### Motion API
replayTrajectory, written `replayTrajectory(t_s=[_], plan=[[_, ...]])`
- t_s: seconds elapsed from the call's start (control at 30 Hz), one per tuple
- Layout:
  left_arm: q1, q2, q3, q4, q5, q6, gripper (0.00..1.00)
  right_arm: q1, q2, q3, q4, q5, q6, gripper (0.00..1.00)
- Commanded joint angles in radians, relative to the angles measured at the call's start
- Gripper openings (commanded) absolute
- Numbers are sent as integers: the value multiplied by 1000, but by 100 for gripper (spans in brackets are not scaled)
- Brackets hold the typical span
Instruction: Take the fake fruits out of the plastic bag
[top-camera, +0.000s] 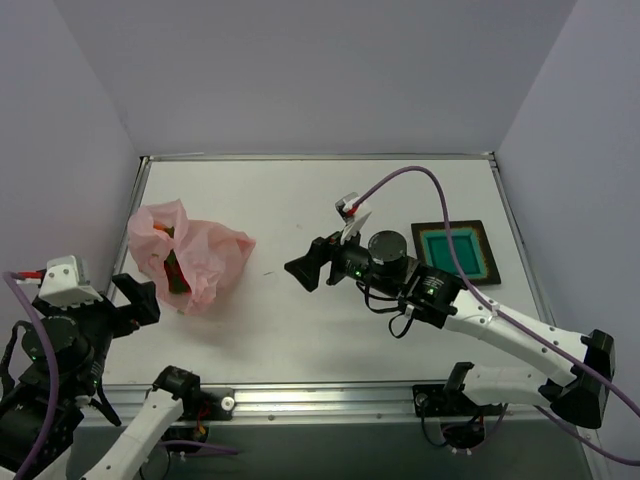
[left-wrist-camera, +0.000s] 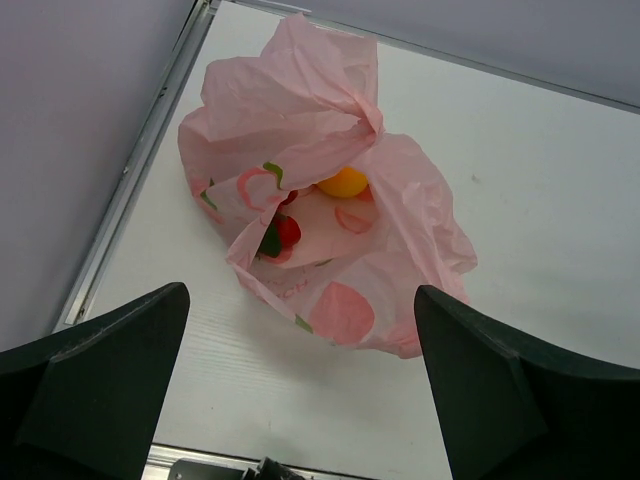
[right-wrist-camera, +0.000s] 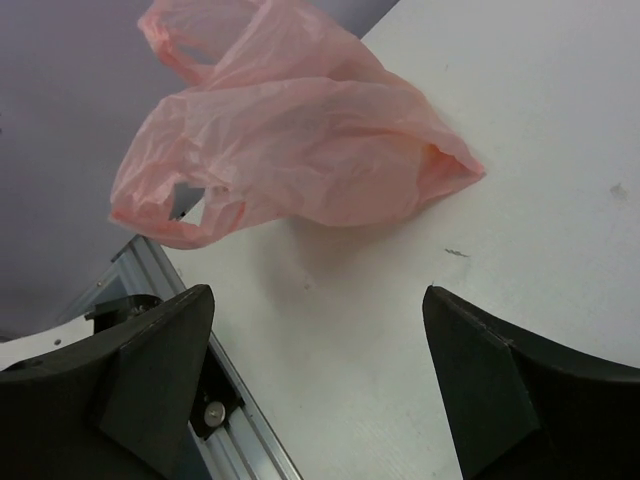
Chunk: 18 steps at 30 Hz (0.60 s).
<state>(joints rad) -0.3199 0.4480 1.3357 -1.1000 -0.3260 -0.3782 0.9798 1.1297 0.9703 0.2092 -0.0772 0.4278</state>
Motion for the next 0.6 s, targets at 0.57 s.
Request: replayTrajectory(t_s=[0.57], plan=[[-2, -71, -151, 49, -171, -57, 94, 273, 534, 589, -36, 120, -210, 100]])
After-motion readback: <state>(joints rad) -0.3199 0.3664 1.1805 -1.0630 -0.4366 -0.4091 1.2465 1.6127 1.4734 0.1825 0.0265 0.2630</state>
